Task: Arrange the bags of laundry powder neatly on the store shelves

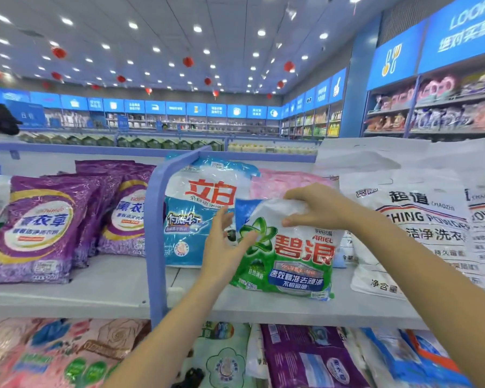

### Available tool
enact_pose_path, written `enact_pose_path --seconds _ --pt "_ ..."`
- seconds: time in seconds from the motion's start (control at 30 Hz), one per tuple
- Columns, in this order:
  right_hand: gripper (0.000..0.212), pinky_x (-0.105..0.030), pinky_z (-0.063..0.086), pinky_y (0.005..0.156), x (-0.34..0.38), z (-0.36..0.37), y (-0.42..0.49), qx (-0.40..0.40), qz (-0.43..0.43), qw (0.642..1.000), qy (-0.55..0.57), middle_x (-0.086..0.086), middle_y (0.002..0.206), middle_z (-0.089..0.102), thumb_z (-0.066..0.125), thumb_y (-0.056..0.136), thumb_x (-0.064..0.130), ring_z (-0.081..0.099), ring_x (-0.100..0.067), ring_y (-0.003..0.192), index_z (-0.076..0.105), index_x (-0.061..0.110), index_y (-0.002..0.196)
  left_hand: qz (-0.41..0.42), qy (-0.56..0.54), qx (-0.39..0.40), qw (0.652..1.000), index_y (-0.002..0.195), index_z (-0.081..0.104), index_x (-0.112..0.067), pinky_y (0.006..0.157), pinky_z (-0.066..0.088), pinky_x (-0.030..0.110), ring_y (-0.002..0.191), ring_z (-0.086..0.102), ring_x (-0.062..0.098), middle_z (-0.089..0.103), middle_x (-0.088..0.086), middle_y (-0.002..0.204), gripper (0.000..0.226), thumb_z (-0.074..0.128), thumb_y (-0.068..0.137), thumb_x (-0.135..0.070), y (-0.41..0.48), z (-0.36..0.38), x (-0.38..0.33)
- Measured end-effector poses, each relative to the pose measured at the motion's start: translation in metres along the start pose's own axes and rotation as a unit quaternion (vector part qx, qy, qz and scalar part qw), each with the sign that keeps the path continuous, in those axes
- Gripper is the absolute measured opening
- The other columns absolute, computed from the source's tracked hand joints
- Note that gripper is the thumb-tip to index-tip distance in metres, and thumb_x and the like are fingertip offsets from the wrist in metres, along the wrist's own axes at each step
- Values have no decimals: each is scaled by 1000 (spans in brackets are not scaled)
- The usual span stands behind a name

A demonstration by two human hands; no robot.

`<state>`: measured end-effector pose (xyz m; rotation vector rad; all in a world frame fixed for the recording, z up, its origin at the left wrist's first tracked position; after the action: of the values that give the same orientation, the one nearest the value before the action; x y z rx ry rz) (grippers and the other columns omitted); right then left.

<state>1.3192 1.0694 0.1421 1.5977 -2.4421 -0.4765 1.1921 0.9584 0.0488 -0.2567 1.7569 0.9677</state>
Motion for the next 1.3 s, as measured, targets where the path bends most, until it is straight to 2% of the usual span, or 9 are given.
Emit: enact_pose_path --seconds 0.13,0.3,0.4,0.57,0.7,0.87,1.0,1.1,1.3 --pt "33 -29 48 75 -39 -21 -30 -40 81 989 118 6 95 67 69 78 42 62 -11 85 63 24 105 -43 -57 17 997 91 59 -15 82 50 37 90 64 28 65 4 93 12 62 87 -26 29 15 -6" --pt "14 -18 49 55 -71 -21 -48 -111 115 953 257 1 67 68 70 81 9 60 1 54 66 20 73 -33 -72 -29 996 70 55 -9 63 44 29 67 50 21 53 13 71 22 60 89 -20 37 12 -6" --pt "16 -13 48 60 -70 -25 -36 -157 105 961 201 3 68 66 71 80 10 59 4 56 64 21 70 -23 -91 -56 994 75 57 4 61 45 29 66 50 22 53 13 70 26 62 87 -19 38 6 -4" --pt "11 -39 52 81 -65 -13 -34 -176 83 965 174 -3 78 68 70 80 10 64 -21 79 66 19 77 -35 -149 -54 987 74 60 -12 58 52 24 62 62 16 64 5 70 18 58 90 -22 27 2 4" --pt "12 -37 51 80 -67 -16 -35 -189 86 966 152 2 77 66 70 81 13 64 -19 80 65 23 77 -128 -80 83 985 114 58 -18 96 47 42 103 63 19 66 1 112 57 71 67 -48 15 16 38" --pt "10 -29 50 75 -70 -7 -52 -282 111 931 205 7 83 64 66 83 11 60 -9 77 66 15 92 -145 30 195 970 115 62 -11 92 50 27 93 67 6 71 -5 103 55 83 65 -14 0 31 81" --pt "50 -16 50 74 -64 70 -71 -93 177 798 569 1 113 61 62 84 17 60 -11 101 37 20 127 -135 13 171 976 108 65 -12 76 52 14 85 68 2 72 -6 97 40 78 70 -5 -2 29 78" --pt "40 -13 48 72 -45 125 -85 63 205 789 575 10 103 62 64 80 23 61 -1 91 46 24 115 -140 6 152 978 97 68 -16 72 54 15 81 69 4 74 -12 84 31 76 71 -1 -8 27 72" --pt "18 -12 50 63 -45 127 -86 -33 174 785 594 10 93 67 61 84 16 67 3 73 55 27 97 -159 -9 49 986 89 67 -17 74 55 21 81 70 9 74 -11 82 5 64 86 -16 -35 15 49"
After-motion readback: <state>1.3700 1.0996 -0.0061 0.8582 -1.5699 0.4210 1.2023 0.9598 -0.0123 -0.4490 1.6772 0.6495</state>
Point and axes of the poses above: each hand's wrist, its own y-axis towards the middle knuckle, its own z-axis out of the palm, x = y × z, the point moved 7 cm from there along y, towards the middle knuckle
